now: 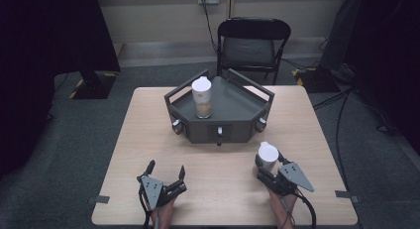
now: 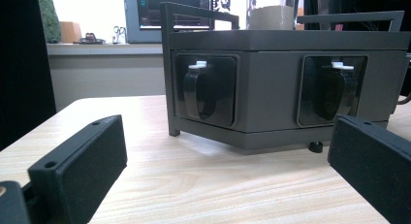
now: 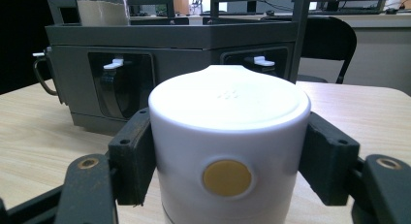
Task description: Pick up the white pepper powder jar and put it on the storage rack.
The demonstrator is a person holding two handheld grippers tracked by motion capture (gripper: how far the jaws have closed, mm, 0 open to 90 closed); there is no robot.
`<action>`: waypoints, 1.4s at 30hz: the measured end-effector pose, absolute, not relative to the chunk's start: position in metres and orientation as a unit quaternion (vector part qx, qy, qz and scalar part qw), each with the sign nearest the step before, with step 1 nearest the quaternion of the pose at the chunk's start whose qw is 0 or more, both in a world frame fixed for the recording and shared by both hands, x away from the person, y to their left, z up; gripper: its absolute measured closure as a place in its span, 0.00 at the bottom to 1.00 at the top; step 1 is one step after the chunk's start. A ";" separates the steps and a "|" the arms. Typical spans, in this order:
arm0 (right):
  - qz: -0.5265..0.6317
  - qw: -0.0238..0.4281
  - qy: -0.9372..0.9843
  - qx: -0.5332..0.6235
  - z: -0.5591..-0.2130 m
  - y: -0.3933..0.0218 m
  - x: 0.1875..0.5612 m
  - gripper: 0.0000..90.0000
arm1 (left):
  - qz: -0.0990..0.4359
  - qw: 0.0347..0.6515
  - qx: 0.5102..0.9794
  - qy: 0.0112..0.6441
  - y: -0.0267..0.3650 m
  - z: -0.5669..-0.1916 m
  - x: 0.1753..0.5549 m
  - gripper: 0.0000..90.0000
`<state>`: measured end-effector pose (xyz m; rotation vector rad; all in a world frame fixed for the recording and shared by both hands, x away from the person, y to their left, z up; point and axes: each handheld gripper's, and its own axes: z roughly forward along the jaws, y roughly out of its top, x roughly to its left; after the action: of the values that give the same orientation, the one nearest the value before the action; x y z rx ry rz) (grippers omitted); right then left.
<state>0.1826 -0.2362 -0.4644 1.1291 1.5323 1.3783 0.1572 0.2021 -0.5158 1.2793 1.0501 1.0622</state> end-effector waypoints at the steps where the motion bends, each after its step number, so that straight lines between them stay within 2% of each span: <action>1: 0.541 0.384 0.603 0.443 -0.464 -0.237 0.183 0.34 | 0.450 0.554 0.541 0.444 0.202 -0.516 0.157 0.00; 42: 0.555 0.365 0.625 0.411 -0.418 -0.235 0.187 0.34 | 0.450 0.554 0.541 0.444 0.202 -0.516 0.157 0.00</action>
<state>0.1870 -0.2354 -0.4180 1.0572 1.6076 1.4266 0.1571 0.2021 -0.5159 1.2792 1.0502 1.0623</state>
